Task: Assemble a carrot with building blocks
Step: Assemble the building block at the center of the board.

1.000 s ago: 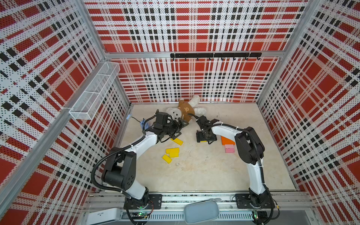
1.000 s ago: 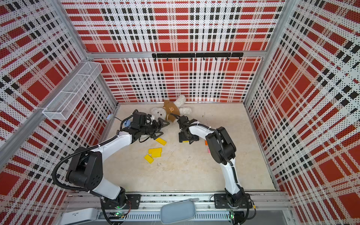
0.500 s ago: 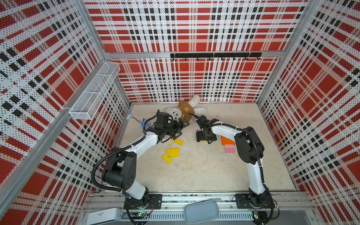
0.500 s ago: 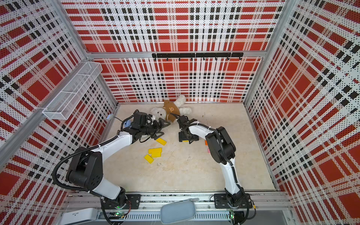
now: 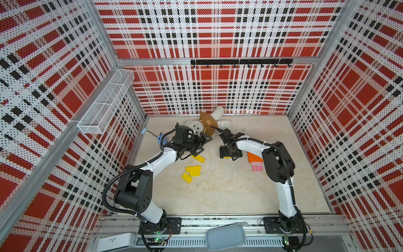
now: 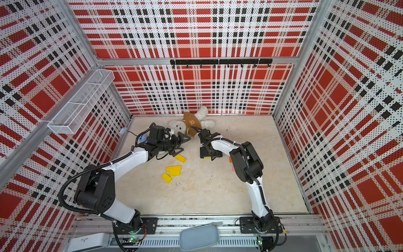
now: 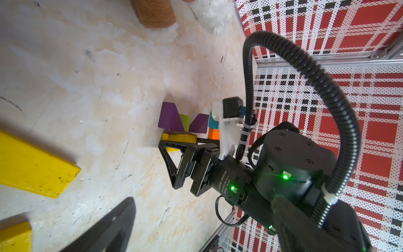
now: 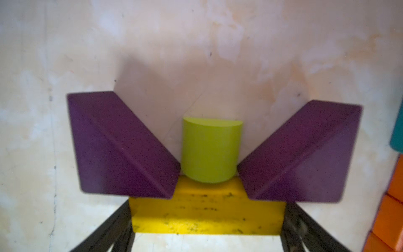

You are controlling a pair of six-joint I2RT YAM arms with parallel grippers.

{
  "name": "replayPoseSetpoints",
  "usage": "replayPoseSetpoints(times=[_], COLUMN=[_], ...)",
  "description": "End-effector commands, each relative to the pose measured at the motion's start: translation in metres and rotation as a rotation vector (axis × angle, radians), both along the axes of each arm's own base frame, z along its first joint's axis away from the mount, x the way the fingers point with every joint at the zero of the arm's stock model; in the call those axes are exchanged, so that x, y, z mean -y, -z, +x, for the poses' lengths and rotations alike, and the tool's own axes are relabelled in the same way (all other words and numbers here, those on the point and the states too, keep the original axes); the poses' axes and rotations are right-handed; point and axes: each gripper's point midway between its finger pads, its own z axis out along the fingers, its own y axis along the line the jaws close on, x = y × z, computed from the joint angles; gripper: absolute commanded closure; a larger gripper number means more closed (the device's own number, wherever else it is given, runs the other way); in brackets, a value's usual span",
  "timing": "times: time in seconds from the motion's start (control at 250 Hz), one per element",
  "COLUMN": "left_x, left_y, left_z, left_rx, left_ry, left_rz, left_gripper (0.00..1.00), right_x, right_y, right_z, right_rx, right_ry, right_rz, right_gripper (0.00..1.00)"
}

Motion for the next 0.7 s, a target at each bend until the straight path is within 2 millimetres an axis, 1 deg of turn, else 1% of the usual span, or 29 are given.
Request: replayPoseSetpoints(times=[0.0,0.2,0.372,0.544,0.696], left_x=[0.0039,0.0052,0.0056,0.0065,0.0077], left_y=[-0.0178,-0.0194,-0.0195,-0.0196,-0.0179], left_z=[0.0010,0.0001,0.0003,-0.0006,-0.0008], left_rx=[0.040,0.044,0.044,0.045,0.042], left_ry=[0.006,0.010,0.012,0.014,0.017], left_rz=[-0.029,-0.031,-0.032,-0.032,-0.030], left_gripper=[0.01,0.01,0.01,0.01,0.01], right_x=[0.0075,0.0059,0.0043,0.0046,0.0066], right_y=[0.0141,0.0157,0.0094,0.0119,0.0061], right_z=[0.0058,0.0051,0.0054,0.0048,0.0050], right_rx=[-0.010,-0.014,-0.001,-0.001,0.021], right_ry=[0.041,0.046,0.046,0.052,0.060], right_rz=[-0.027,-0.017,0.003,0.005,0.011], right_gripper=[0.11,0.09,0.08,0.06,0.03])
